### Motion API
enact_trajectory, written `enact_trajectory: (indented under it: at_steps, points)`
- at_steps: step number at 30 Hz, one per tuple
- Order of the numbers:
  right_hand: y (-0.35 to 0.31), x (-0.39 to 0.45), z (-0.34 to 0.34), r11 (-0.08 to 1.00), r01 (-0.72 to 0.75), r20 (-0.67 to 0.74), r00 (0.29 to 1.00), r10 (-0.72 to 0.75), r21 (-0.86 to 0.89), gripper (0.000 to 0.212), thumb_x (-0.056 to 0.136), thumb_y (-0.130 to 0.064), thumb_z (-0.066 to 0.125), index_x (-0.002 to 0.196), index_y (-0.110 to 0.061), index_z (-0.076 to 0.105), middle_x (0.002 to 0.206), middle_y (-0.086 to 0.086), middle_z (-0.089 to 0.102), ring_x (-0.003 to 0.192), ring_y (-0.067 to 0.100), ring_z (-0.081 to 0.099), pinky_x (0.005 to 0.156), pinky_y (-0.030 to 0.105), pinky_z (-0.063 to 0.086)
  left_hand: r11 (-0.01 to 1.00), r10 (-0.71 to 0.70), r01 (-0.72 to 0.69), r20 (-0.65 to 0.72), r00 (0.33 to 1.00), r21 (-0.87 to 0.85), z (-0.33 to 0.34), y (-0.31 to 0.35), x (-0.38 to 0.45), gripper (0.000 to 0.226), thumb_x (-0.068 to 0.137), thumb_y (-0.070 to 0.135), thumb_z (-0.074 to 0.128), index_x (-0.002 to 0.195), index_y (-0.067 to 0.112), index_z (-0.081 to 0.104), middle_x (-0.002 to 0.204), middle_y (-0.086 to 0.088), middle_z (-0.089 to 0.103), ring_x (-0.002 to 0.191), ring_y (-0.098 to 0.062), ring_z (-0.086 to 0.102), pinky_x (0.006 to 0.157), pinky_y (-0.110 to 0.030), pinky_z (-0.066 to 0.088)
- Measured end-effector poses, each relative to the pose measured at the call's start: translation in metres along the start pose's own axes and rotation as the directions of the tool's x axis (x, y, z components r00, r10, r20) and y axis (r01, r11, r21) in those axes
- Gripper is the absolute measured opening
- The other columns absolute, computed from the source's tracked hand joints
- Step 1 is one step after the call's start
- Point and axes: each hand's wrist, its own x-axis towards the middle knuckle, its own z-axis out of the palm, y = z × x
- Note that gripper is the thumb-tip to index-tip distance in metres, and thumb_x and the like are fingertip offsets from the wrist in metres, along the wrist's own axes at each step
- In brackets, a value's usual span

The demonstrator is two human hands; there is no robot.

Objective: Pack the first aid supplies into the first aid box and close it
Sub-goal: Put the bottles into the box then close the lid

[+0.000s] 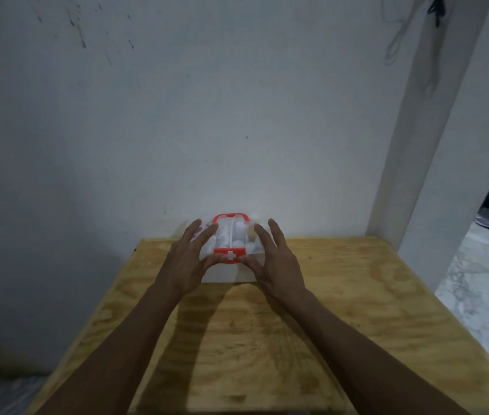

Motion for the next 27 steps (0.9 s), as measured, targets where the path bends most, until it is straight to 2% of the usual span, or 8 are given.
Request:
enact_trajectory:
  at_steps: [3, 7, 10, 17, 27]
  points:
    - [-0.001, -0.001, -0.001, 1.0, 0.001, -0.005, 1.0, -0.001, 0.006, 0.077, 0.087, -0.064, 0.055, 0.151, -0.034, 0.025, 0.165, -0.003, 0.009, 0.144, 0.028, 0.035, 0.108, 0.047, 0.043, 1.0, 0.023, -0.023, -0.003, 1.0, 0.006, 0.001, -0.002, -0.001, 0.078, 0.081, 0.059, 0.053, 0.149, 0.027, 0.033, 0.161, -0.008, 0.024, 0.142, -0.033, 0.035, 0.108, -0.055, 0.041]
    - [-0.002, 0.004, 0.0, 1.0, -0.014, -0.014, 1.0, 0.014, 0.003, 0.08, 0.084, -0.07, 0.052, 0.15, -0.033, 0.026, 0.165, -0.004, 0.01, 0.145, 0.025, 0.031, 0.11, 0.049, 0.038, 1.0, -0.002, 0.003, 0.004, 1.0, -0.027, 0.0, -0.001, 0.003, 0.082, 0.079, 0.066, 0.048, 0.15, 0.028, 0.033, 0.162, -0.008, 0.022, 0.143, -0.033, 0.033, 0.109, -0.057, 0.04]
    - [0.002, 0.012, 0.001, 1.0, -0.018, -0.021, 1.0, 0.018, 0.009, 0.08, 0.084, -0.071, 0.052, 0.15, -0.034, 0.026, 0.165, -0.005, 0.011, 0.146, 0.024, 0.031, 0.111, 0.048, 0.035, 1.0, -0.005, 0.005, 0.002, 1.0, -0.02, 0.004, 0.0, 0.013, 0.076, 0.085, 0.054, 0.059, 0.15, 0.028, 0.031, 0.163, -0.007, 0.018, 0.145, -0.032, 0.03, 0.11, -0.055, 0.038]
    - [0.012, 0.038, 0.001, 1.0, -0.03, -0.011, 0.999, 0.03, -0.003, 0.078, 0.086, -0.065, 0.054, 0.15, -0.029, 0.03, 0.165, -0.001, 0.013, 0.144, 0.025, 0.033, 0.111, 0.046, 0.037, 0.999, 0.045, -0.045, 0.037, 0.998, 0.018, 0.01, 0.003, 0.038, 0.068, 0.092, 0.033, 0.063, 0.151, 0.024, 0.031, 0.163, -0.009, 0.015, 0.148, -0.033, 0.023, 0.113, -0.056, 0.034]
    - [0.023, 0.049, 0.004, 1.0, -0.003, -0.029, 1.0, 0.003, 0.011, 0.075, 0.087, -0.066, 0.052, 0.149, -0.03, 0.03, 0.164, -0.002, 0.013, 0.143, 0.024, 0.035, 0.106, 0.045, 0.042, 0.999, -0.009, 0.01, 0.034, 0.999, -0.037, 0.015, 0.003, 0.053, 0.072, 0.089, 0.045, 0.06, 0.151, 0.024, 0.029, 0.163, -0.01, 0.014, 0.145, -0.034, 0.026, 0.111, -0.057, 0.036]
